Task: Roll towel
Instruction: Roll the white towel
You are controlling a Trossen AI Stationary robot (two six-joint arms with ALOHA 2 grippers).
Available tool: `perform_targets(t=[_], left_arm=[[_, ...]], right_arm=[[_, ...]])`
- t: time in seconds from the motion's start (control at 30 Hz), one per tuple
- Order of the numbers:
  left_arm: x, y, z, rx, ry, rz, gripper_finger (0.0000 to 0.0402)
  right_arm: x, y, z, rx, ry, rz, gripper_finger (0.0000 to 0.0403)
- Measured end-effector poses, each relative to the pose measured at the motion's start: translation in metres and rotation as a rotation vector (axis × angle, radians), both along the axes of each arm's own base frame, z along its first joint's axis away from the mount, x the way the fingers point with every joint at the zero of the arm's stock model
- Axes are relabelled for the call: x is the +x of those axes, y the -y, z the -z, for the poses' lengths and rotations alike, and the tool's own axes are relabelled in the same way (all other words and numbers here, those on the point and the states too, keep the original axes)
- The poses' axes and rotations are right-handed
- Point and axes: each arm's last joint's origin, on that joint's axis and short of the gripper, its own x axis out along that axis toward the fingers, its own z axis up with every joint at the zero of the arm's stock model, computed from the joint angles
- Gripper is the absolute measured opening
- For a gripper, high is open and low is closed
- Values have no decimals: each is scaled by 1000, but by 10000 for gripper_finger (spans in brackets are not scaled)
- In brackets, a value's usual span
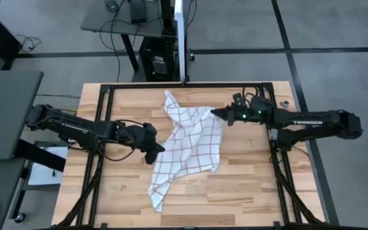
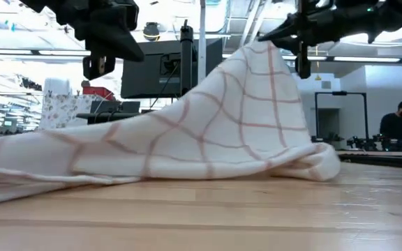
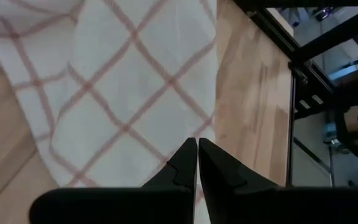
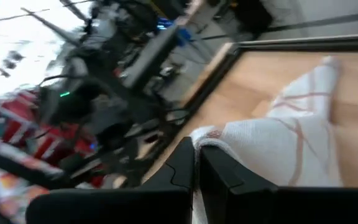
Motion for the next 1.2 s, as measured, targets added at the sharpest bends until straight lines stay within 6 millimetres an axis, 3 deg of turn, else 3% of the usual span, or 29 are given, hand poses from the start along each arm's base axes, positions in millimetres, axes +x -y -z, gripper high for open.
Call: perform_targets(t=[0.13,0.3,0.47,0.77,0.97,1.2], left_arm=[[9,2,5,-9,11,-1,0],[29,13,6,-48,155,26,2],[48,27,11,-42,207,126,41],[116,58,25,391,-53,347,133],[155,68,45,484,-194,395,141],[179,82,84,526,-330,428,140]], right_arm=[[6,10,12,21,-64,34,1],[11,11,19,27,-100,31,1],[9,10,17,4,-107,12,0],[5,7,19,-1,-153,-35,0],[5,5,22,-28,-187,-60,0],[4,5,23,-77,-213,-75,0]])
